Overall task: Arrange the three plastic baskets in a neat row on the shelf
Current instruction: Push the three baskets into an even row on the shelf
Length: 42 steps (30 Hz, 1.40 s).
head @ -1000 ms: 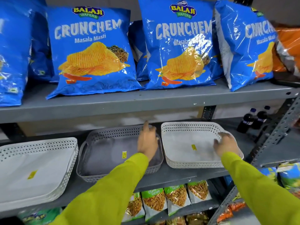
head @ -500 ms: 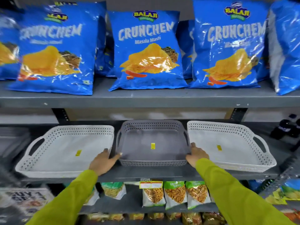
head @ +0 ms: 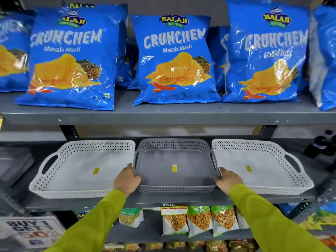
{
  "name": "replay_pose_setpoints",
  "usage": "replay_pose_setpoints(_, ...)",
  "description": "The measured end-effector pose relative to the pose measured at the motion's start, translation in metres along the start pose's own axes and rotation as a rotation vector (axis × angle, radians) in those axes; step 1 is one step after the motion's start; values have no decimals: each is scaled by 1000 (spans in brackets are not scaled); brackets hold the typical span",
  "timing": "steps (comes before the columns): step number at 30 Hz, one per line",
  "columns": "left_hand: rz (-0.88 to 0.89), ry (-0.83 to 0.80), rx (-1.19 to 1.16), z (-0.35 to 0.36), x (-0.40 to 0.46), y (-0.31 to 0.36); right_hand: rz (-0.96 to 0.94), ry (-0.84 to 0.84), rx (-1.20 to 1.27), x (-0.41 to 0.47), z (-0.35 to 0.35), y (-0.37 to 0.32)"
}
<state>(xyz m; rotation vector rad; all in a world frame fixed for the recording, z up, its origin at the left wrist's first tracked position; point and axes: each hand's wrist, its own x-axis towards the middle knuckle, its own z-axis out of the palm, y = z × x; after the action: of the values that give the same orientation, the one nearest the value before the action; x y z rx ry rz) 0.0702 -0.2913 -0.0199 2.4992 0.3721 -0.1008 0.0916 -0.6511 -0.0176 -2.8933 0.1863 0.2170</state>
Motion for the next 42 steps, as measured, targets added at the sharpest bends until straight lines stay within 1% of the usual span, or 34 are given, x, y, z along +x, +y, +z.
replay_pose_setpoints(3, -4, -15, 23, 0, 5, -1, 0, 4, 2, 0, 0, 1)
replay_pose_setpoints(5, -35, -21, 141, 2, 5, -5, 32, 25, -16, -1, 2, 0)
replay_pose_setpoints(7, -51, 24, 266, 7, 2, -8, 84, 51, -58, -3, 7, -5)
replay_pose_setpoints(8, -38, 46, 287, 9, -2, -9, 100, 57, -70, -3, 11, -8)
replay_pose_setpoints(10, -3, 79, 282, 14, -8, -11, 107, 73, -82, -6, 19, -11)
replay_pose_setpoints(13, 59, 161, 302, 19, -9, -17, 91, 143, -118, -8, 23, -10)
replay_pose_setpoints(16, 114, 249, 383, 21, -6, -22, 82, 200, -135, -6, 25, -11)
replay_pose_setpoints(21, 169, 317, 457, 22, 12, -20, 41, 205, -126, 16, 25, -12)
replay_pose_setpoints(25, 203, 356, 434, 24, 38, -18, 25, 199, -111, 42, 21, -15)
replay_pose_setpoints(31, 145, 314, 426, 16, 65, -9, 15, 195, -68, 68, 11, -22)
replay_pose_setpoints(34, 120, 304, 386, 15, 57, -6, 21, 157, -87, 61, 10, -18)
replay_pose_setpoints(36, 129, 311, 412, 13, 50, -11, 31, 130, -109, 55, 10, -14)
replay_pose_setpoints(38, 137, 296, 444, 10, 44, -14, 41, 131, -119, 48, 9, -13)
replay_pose_setpoints(42, 124, 240, 395, 7, 34, -11, 46, 134, -121, 34, 12, -18)
